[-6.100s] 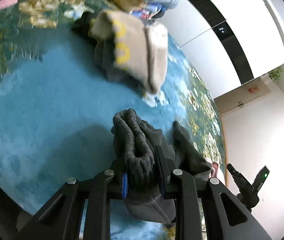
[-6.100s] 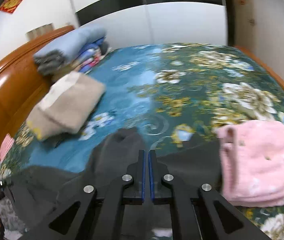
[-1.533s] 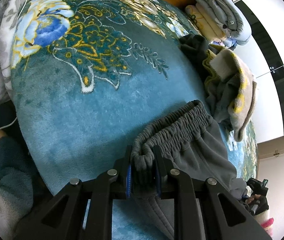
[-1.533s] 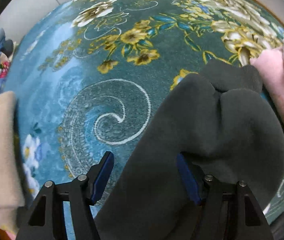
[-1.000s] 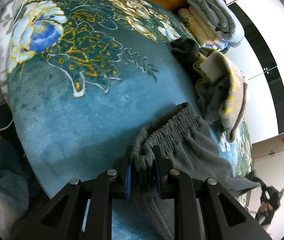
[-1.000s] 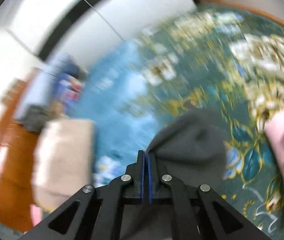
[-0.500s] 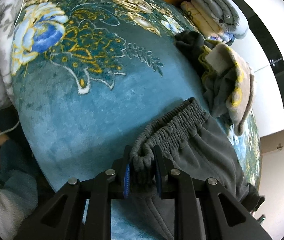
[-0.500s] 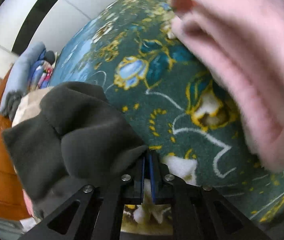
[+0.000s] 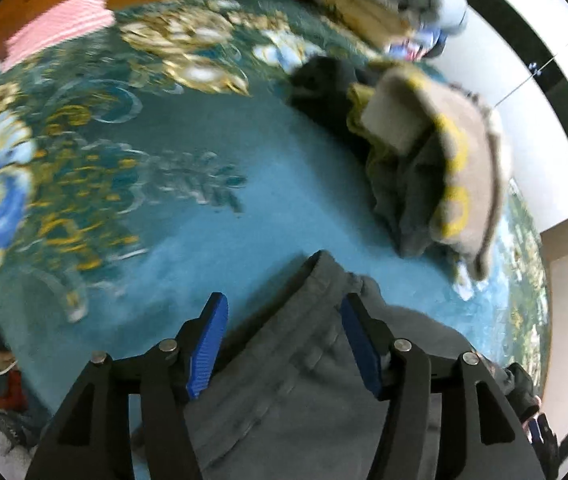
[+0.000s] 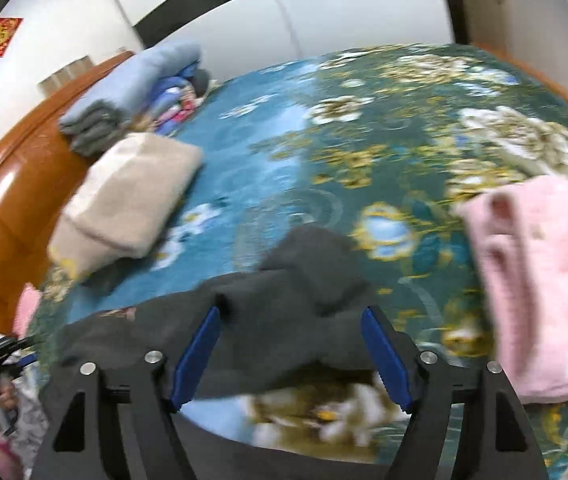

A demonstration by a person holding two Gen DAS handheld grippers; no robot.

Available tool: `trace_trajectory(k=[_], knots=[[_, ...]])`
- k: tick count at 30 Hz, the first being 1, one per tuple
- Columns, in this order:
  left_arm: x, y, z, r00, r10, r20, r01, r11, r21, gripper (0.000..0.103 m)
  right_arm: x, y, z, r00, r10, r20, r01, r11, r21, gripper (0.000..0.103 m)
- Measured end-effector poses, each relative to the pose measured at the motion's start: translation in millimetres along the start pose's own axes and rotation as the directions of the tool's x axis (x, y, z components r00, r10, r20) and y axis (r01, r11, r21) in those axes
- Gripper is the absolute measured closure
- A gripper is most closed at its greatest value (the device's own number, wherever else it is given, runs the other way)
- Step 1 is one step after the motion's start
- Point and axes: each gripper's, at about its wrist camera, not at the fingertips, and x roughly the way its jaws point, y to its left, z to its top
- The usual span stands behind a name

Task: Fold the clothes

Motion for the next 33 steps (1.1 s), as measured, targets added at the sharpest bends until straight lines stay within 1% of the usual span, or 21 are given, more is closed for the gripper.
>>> trace_trajectory(k=[4,6,7,8,9,10,11,12,15,17,18,19,21,22,23,24,26,28,30,31,33], knots=[[33,-19,12,0.999,-0.009,-0.05,0.01,1.0,0.014,0.043,12,9,1,0.995,-0.094,-0.025,0.093,0.995,-0.044,0.026],[41,-27,14,0.998,-0.025,-0.066,0.027,0.999,0.028,0.043,15,9,-1,0.993,-0.107,-0.044,0.105,0.994,-0.043,0.027],[43,-31,15,0.997,-0.017,-0.07,0.02,0.999,0.037,0.044,21,8,-1,0.992,-0.116,-0.057,0.114,0.992,-0.046,0.032],[46,-34,16,0.997,-0.01,-0.075,0.013,0.999,0.046,0.044,28,6,0,0.99,-0.126,-0.071,0.122,0.991,-0.051,0.049],[48,-38,16,0.997,-0.001,-0.08,0.005,0.999,0.054,0.044,31,3,1,0.988,-0.131,-0.087,0.128,0.991,-0.047,0.058],[51,-39,16,0.996,0.012,-0.087,-0.007,0.998,0.057,0.047,36,-4,3,0.986,-0.131,-0.102,0.13,0.991,-0.02,0.078],[52,-39,16,0.996,0.031,-0.087,-0.026,0.998,0.058,0.062,36,-10,6,0.988,-0.116,-0.1,0.118,0.993,0.011,0.093],[52,-39,15,0.995,0.059,-0.081,-0.053,0.996,0.067,0.072,35,-16,9,0.991,-0.098,-0.094,0.103,0.994,0.042,0.099],[52,-43,10,0.994,0.097,-0.049,-0.091,0.99,0.106,0.081,23,-28,32,0.995,-0.087,-0.043,0.09,0.992,0.085,0.1],[43,-47,7,0.996,0.092,-0.001,-0.091,0.99,0.112,0.091,3,-36,53,0.998,-0.047,0.029,0.043,0.993,0.109,0.1],[36,-47,7,0.997,0.075,0.028,-0.078,0.992,0.103,0.091,-9,-40,63,0.997,-0.028,0.076,0.019,0.992,0.123,0.1],[25,-46,9,0.997,0.033,0.069,-0.039,0.996,0.08,0.091,-25,-48,72,0.991,-0.024,0.134,0.005,0.99,0.142,0.1],[6,-45,12,0.99,-0.013,0.141,0.003,0.998,0.071,0.091,-52,-66,88,0.971,-0.033,0.235,-0.011,0.983,0.185,0.1],[-5,-45,13,0.982,-0.018,0.188,0.002,0.997,0.083,0.091,-57,-76,91,0.967,-0.056,0.248,0.004,0.979,0.204,0.1],[-8,-48,16,0.979,-0.015,0.203,-0.004,0.996,0.094,0.091,-60,-86,94,0.963,-0.081,0.256,0.023,0.975,0.222,0.1],[-8,-46,17,0.978,-0.007,0.208,-0.015,0.995,0.103,0.091,-56,-96,94,0.964,-0.114,0.238,0.057,0.97,0.236,0.1],[8,-39,19,0.984,0.038,0.175,-0.054,0.994,0.091,0.091,-28,-117,87,0.977,-0.166,0.136,0.124,0.954,0.274,0.1],[29,-29,20,0.989,0.077,0.123,-0.084,0.995,0.055,0.091,5,-131,75,0.983,-0.184,0.022,0.169,0.937,0.305,0.1],[48,-18,18,0.993,0.097,0.069,-0.097,0.995,0.004,0.091,35,-141,61,0.979,-0.189,-0.074,0.203,0.92,0.335,0.1],[54,-14,17,0.994,0.101,0.051,-0.1,0.995,-0.018,0.091,43,-143,55,0.976,-0.196,-0.094,0.216,0.915,0.341,0.1],[52,-16,16,0.993,0.1,0.059,-0.099,0.995,-0.013,0.091,42,-142,54,0.974,-0.212,-0.083,0.228,0.916,0.33,0.1]])
